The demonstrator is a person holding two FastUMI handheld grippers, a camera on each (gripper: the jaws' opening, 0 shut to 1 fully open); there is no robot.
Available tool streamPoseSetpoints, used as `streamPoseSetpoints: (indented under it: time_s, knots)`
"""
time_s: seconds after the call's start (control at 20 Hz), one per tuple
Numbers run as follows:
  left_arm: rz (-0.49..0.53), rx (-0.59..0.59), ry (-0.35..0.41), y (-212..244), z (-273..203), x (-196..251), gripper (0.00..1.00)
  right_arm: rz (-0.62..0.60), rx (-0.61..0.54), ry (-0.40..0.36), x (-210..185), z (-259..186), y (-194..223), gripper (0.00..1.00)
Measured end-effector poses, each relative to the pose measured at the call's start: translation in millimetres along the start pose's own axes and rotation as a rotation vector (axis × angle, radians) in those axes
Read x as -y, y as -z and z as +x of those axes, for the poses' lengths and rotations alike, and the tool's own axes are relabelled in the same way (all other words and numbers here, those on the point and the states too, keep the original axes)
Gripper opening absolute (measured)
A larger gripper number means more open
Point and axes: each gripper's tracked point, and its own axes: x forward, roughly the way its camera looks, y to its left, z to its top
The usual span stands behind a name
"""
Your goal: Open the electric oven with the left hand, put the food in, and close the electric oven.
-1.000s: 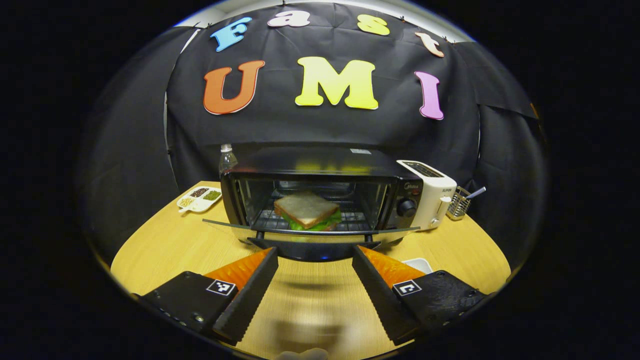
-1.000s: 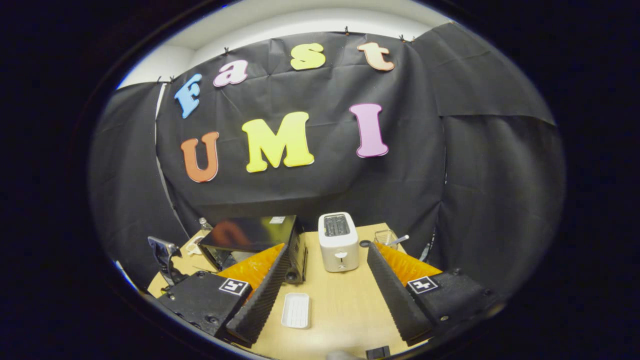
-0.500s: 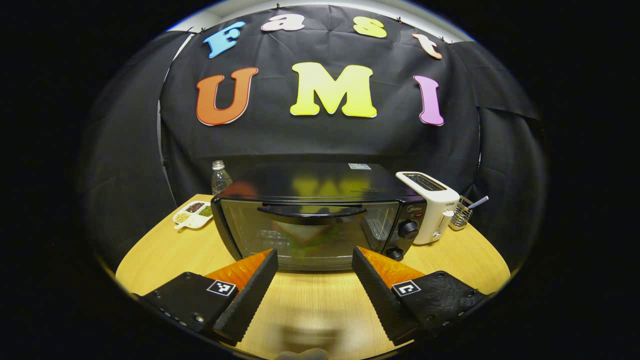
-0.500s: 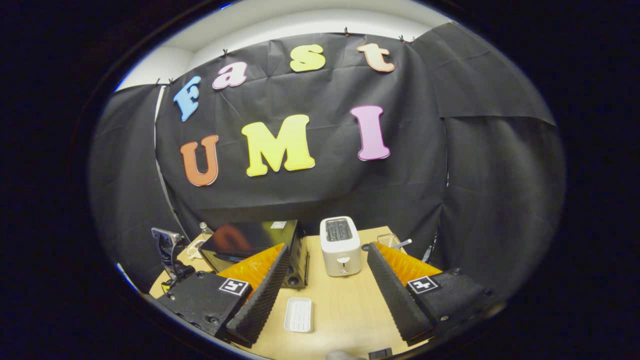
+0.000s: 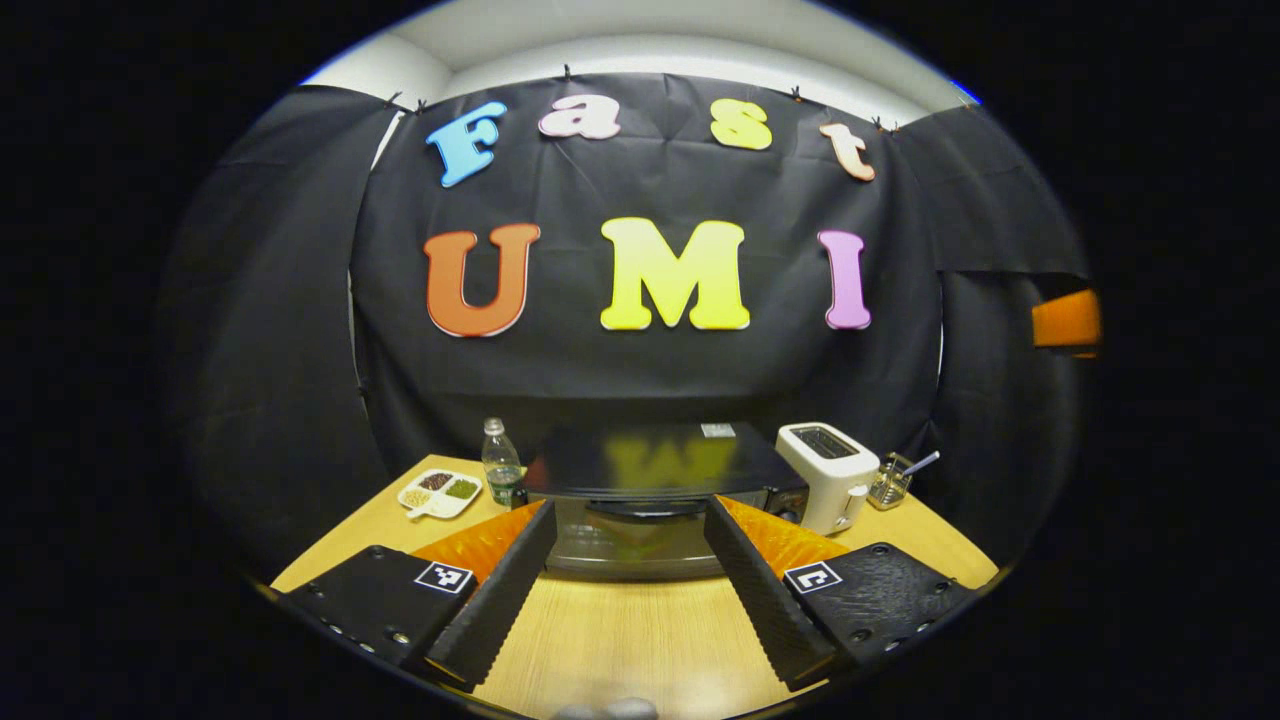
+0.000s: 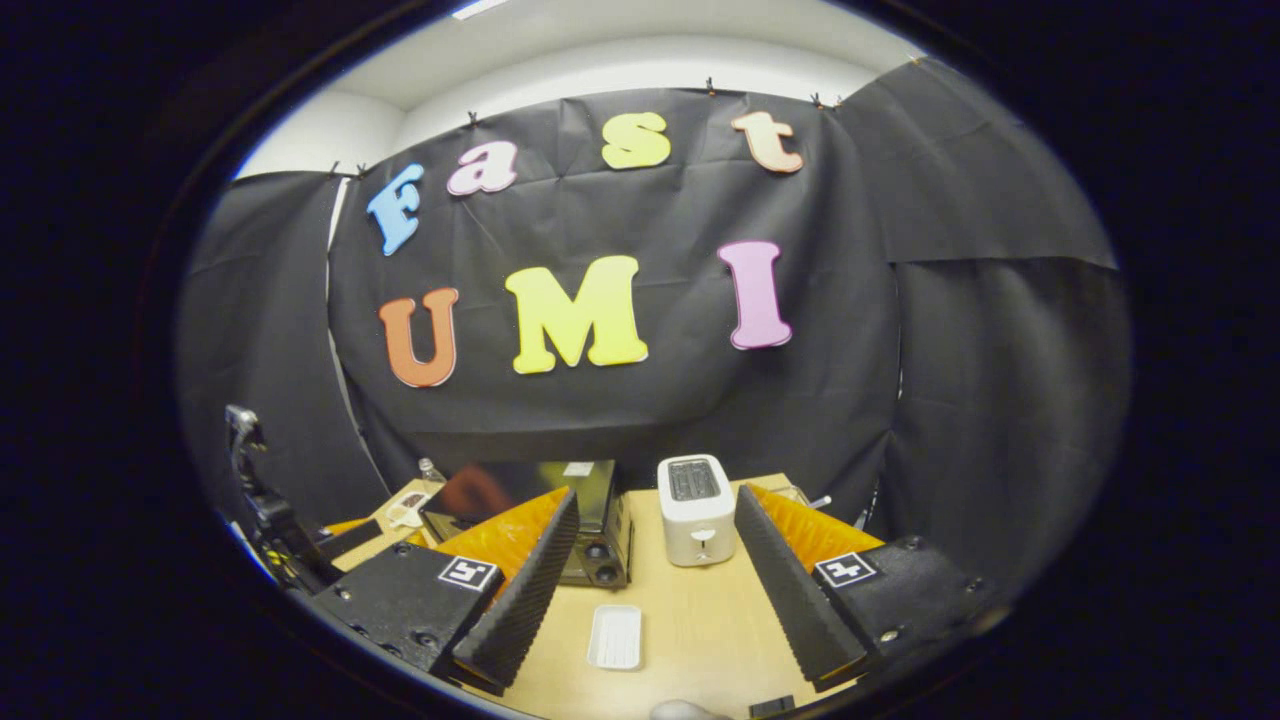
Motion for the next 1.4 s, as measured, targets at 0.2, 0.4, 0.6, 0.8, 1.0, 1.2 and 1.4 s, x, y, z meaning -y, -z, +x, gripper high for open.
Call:
streamPoseSetpoints:
  time_s: [0.2, 0.4, 0.6, 0.8, 1.0, 1.2, 1.4]
  knots:
    - [-0.010, 0.117, -0.005, -62, -55, -15, 0.97, -0.021, 0.026, -0.009, -18, -20, -2, 1.00]
    - [-0.047, 0.139, 0.008, -94, -91, -25, 0.96, -0.012, 0.060, -0.006, -31, -42, -7, 0.89]
    - [-0.006, 0.176, 0.000, -114, -113, -36, 0.96, -0.024, 0.121, -0.008, -45, -58, -23, 1.00]
    - [-0.004, 0.179, -0.001, -120, -125, -40, 0.96, -0.035, 0.156, -0.010, -53, -68, -34, 0.89]
    - [0.005, 0.195, 0.005, -128, -131, -42, 0.96, -0.028, 0.161, -0.009, -54, -70, -37, 0.89]
    - [0.003, 0.196, 0.016, -132, -131, -40, 0.96, -0.022, 0.151, -0.005, -52, -72, -38, 1.00]
    - [0.000, 0.192, 0.031, -133, -130, -37, 0.96, -0.018, 0.156, -0.001, -50, -72, -45, 1.00]
